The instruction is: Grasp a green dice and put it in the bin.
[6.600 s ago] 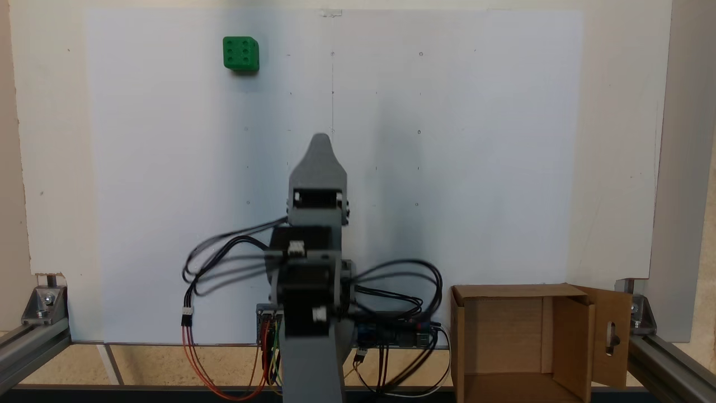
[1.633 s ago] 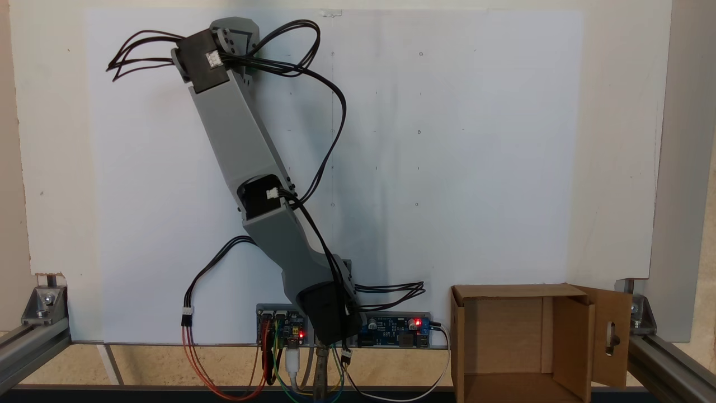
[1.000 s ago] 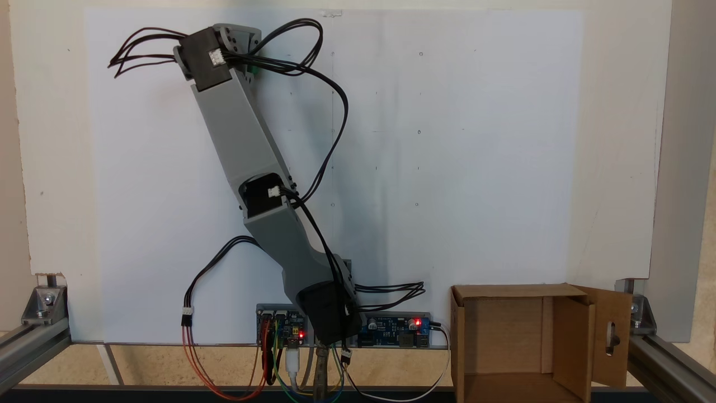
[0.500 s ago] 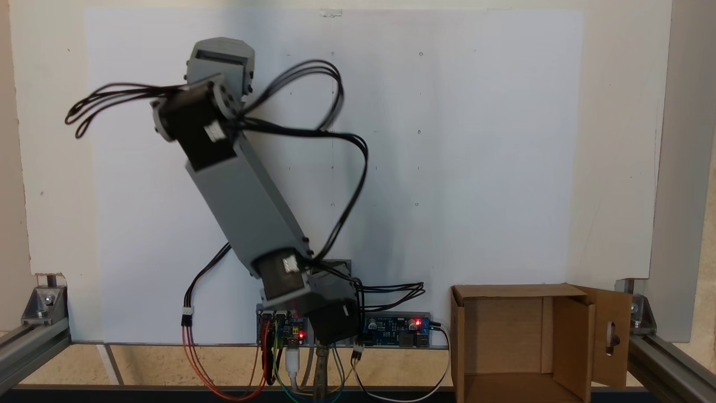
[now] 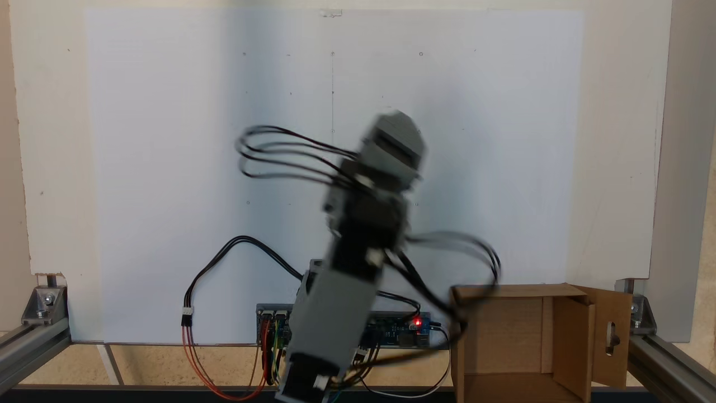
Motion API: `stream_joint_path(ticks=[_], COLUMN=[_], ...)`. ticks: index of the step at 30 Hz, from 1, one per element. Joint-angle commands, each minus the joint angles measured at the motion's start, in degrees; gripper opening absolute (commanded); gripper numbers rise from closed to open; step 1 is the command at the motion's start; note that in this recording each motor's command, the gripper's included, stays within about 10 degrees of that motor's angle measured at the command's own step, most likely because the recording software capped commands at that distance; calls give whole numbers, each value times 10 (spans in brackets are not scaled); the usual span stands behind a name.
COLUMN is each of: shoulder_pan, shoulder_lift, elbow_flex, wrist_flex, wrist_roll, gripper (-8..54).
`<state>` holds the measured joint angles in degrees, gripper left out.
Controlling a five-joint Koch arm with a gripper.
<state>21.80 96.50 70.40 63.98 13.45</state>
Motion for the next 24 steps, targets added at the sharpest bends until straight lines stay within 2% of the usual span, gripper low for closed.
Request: stream_joint_path(ticks=[1, 6, 14, 24], shoulder_pan=[90, 293, 628, 806], shoulder_lift=[32, 35, 18, -149], elbow_flex=[-13, -13, -15, -4], wrist_flex=[-11, -11, -46, -46], wrist_roll=[-95, -209, -310, -423], gripper=[118, 118, 118, 118])
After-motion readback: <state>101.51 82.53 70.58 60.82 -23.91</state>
